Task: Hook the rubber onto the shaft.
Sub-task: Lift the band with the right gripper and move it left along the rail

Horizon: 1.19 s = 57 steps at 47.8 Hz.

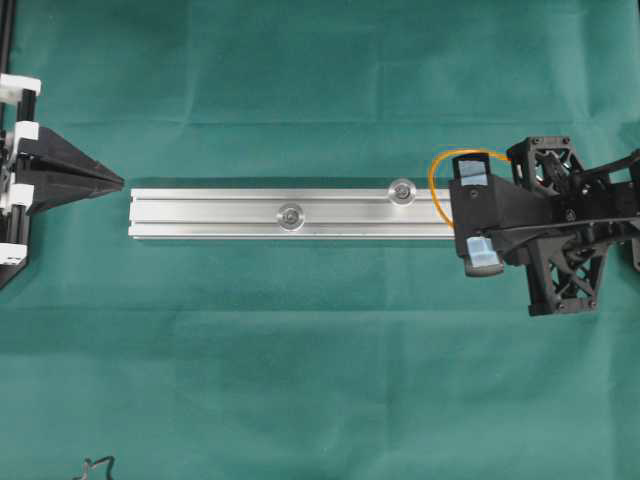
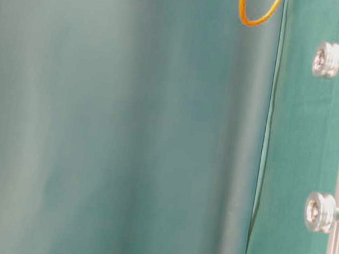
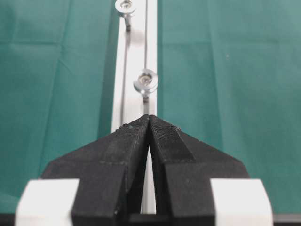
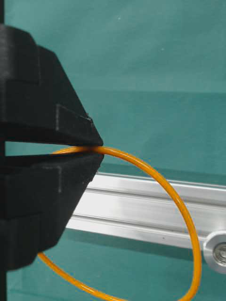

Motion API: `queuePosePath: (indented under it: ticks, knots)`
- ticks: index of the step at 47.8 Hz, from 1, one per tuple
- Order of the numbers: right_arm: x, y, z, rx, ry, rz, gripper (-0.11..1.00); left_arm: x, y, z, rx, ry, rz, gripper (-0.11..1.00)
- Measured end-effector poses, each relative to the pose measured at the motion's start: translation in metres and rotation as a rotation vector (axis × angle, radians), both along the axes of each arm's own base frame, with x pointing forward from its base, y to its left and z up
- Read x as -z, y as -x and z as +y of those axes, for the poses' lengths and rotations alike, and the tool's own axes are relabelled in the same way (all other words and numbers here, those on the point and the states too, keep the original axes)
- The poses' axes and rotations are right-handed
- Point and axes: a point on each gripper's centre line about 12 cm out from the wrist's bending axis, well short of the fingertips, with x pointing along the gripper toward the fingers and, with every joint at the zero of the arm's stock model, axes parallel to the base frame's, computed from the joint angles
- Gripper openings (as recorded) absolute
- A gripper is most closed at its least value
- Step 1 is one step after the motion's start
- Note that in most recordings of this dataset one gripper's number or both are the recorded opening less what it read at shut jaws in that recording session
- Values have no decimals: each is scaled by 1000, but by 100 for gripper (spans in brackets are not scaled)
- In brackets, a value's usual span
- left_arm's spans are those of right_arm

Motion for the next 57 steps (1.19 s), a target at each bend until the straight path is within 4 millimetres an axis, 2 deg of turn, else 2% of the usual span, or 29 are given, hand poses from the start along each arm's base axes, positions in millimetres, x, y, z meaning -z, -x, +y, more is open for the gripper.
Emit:
queuePosePath:
  ticks: [38,57]
  knots:
    - [-2,-67,2,-8,47,-39,7,-1,0,0,0,-2,-2,0]
    - [-3,-74,2,-5,49,-44,7,-1,0,0,2,-2,-2,0]
